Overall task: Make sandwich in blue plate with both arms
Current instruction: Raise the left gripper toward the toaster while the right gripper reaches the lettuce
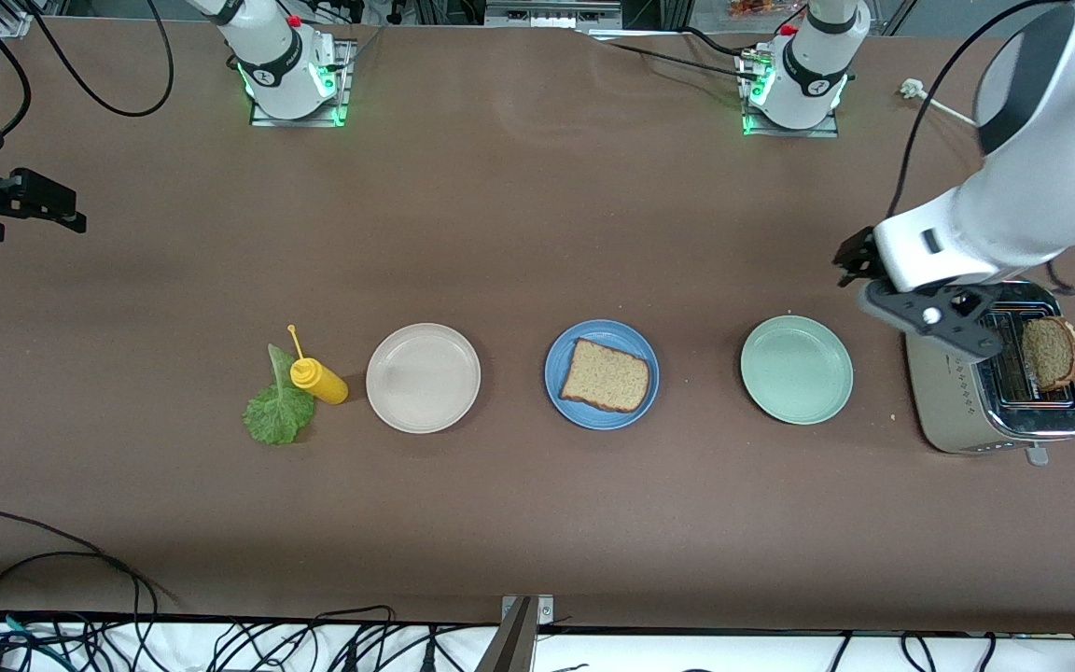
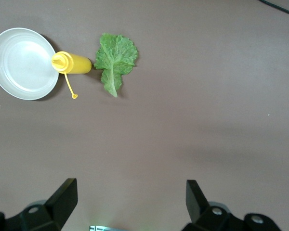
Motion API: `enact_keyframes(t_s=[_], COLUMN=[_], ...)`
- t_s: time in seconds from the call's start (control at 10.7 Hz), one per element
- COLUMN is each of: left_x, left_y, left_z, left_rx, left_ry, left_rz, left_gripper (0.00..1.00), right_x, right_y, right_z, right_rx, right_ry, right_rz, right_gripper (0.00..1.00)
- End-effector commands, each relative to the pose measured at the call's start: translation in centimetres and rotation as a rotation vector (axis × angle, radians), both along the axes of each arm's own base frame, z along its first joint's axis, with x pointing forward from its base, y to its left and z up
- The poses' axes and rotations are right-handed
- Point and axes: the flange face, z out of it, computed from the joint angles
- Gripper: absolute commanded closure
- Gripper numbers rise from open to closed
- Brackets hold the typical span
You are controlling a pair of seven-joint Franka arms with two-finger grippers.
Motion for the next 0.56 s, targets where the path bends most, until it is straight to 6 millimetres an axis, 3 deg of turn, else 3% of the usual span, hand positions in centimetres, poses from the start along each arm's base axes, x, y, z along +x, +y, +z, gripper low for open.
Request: enact_keyframes(t_s=[0.0, 0.28, 0.47], left_x=[-1.1, -0.6, -0.7], left_y=[2.8, 6.6, 7.0], left_z=[1.9, 1.6, 1.5], left_rx=[0.046, 0.037, 0.033], left_ry=[-0.013, -0.003, 0.002], left_rz=[0.048, 0.100, 0.113], left_gripper=[0.00, 0.00, 0.00], right_x=[1.5, 5.6, 8.2], right_y=[1.2, 1.5, 3.1], right_z=[-2.2, -8.4, -14.0], right_rx=[0.025, -0.004, -0.015], right_ry=[0.028, 0.019, 0.025], right_rz=[0.018, 0.019, 0.045], right_gripper=[0.00, 0.00, 0.00])
